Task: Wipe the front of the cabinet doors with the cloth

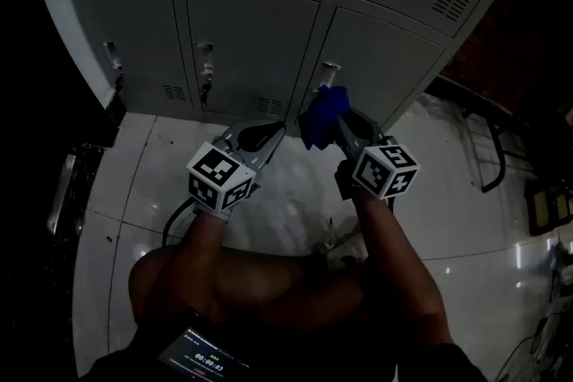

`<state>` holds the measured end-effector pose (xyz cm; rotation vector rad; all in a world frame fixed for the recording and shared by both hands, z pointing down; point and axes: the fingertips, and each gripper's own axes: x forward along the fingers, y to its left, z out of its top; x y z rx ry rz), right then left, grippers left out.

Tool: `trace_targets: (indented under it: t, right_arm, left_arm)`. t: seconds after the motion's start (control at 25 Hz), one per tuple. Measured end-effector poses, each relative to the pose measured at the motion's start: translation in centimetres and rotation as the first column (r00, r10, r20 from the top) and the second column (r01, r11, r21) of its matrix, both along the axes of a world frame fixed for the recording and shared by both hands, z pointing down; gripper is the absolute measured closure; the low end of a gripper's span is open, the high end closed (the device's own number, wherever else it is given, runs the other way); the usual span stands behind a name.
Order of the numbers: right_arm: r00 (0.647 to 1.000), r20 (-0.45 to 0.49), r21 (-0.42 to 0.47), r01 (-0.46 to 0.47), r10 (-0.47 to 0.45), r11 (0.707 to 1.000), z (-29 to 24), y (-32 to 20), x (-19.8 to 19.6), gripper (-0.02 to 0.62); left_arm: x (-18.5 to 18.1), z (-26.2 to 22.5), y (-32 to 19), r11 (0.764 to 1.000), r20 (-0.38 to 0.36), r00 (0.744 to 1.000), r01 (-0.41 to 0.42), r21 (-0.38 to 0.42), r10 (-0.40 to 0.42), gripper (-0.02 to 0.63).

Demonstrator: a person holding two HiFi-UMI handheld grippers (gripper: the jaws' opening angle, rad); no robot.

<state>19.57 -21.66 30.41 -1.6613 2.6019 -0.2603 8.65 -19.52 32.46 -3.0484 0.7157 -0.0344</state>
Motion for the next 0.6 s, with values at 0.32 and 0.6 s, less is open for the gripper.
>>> trace_targets:
  t: [0.32,0.6]
  right_arm:
    - [0.999,-0.024,0.065,-0.026,0.028,0.998,-7.8,-6.0,1.0,0.520]
    - [0.999,-0.004,0.086,-0.053,0.054,0.995,-10.3,-9.8,1.5,0.520]
  left_arm:
    - [-0.9,-0.3,-0.8,1.000,-0.006,1.000,0.019,-0.014,-0.019,0.606]
    - [-1.0,-0.4,-1.1,0.999,-0.023,1.000,0.018,-0.029,-0.018,0.606]
